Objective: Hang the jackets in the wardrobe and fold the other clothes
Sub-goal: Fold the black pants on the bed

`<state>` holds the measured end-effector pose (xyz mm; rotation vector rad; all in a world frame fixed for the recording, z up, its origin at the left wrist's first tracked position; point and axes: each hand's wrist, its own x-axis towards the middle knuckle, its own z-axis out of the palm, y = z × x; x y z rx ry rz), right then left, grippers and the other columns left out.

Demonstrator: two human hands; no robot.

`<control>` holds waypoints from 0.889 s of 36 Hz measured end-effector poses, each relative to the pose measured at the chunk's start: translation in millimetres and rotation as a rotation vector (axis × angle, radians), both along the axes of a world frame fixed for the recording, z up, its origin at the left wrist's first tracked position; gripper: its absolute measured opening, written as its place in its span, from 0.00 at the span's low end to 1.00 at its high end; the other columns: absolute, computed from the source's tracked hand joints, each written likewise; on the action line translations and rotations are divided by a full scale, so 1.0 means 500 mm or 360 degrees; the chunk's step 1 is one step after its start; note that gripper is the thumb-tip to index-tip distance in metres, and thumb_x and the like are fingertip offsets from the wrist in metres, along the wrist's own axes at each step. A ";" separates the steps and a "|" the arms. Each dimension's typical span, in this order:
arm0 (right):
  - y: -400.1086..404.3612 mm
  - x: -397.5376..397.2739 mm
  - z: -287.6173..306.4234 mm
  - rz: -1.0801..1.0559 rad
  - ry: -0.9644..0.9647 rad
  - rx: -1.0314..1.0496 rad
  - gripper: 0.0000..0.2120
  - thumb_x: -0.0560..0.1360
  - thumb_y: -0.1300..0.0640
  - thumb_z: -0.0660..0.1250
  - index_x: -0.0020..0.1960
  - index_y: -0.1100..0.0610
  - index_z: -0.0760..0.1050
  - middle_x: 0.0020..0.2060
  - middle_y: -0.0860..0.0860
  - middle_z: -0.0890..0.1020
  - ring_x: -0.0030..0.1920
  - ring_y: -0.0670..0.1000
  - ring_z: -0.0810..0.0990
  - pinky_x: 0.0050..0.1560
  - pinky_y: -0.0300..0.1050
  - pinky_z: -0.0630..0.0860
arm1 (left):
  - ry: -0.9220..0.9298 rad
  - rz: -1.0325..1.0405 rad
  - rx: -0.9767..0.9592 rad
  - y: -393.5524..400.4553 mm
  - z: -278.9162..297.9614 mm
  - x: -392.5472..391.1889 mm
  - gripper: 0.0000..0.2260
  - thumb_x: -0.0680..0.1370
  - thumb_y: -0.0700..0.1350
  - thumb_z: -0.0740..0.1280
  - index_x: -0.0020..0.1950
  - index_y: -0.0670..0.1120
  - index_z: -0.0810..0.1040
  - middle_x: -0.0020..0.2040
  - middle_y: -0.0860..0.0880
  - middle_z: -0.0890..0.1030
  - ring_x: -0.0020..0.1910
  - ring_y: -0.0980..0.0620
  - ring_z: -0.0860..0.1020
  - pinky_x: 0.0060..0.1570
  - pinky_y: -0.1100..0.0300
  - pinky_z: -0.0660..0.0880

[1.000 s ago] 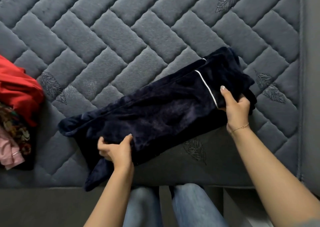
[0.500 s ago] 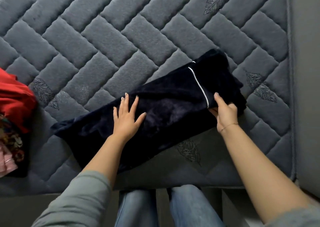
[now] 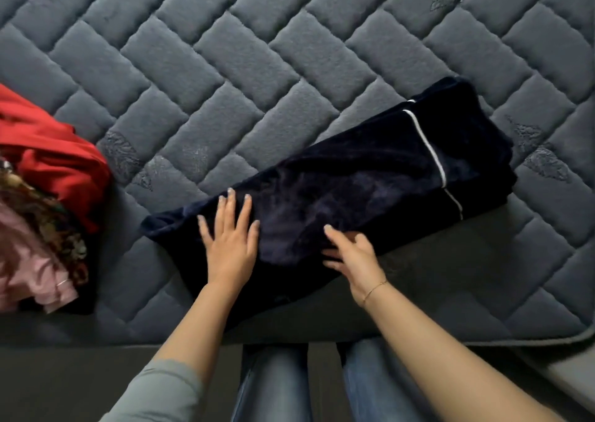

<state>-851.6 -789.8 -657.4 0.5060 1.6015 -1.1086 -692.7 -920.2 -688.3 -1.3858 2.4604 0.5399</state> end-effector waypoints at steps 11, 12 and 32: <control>-0.105 0.253 -0.016 -0.0117 -0.0247 -0.0002 0.09 0.76 0.55 0.68 0.52 0.60 0.78 0.43 0.54 0.83 0.42 0.49 0.82 0.42 0.43 0.79 | 0.0140 0.0215 0.0131 -0.228 0.004 0.237 0.13 0.77 0.53 0.67 0.57 0.48 0.78 0.60 0.48 0.77 0.64 0.47 0.71 0.68 0.43 0.57; -0.111 0.260 -0.017 -0.0165 -0.0230 0.0004 0.09 0.77 0.56 0.67 0.54 0.61 0.77 0.43 0.54 0.83 0.42 0.49 0.82 0.43 0.43 0.79 | 0.0160 0.0170 0.0186 -0.244 0.002 0.240 0.11 0.76 0.52 0.68 0.54 0.47 0.78 0.57 0.48 0.78 0.61 0.46 0.73 0.64 0.46 0.61; 0.019 0.107 -0.006 -0.0313 -0.0096 0.0115 0.26 0.70 0.78 0.45 0.61 0.64 0.70 0.52 0.59 0.79 0.54 0.57 0.78 0.48 0.45 0.75 | 0.0629 0.0239 -0.0067 -0.184 0.081 0.068 0.13 0.75 0.38 0.66 0.59 0.43 0.77 0.60 0.44 0.77 0.60 0.41 0.73 0.59 0.48 0.67</control>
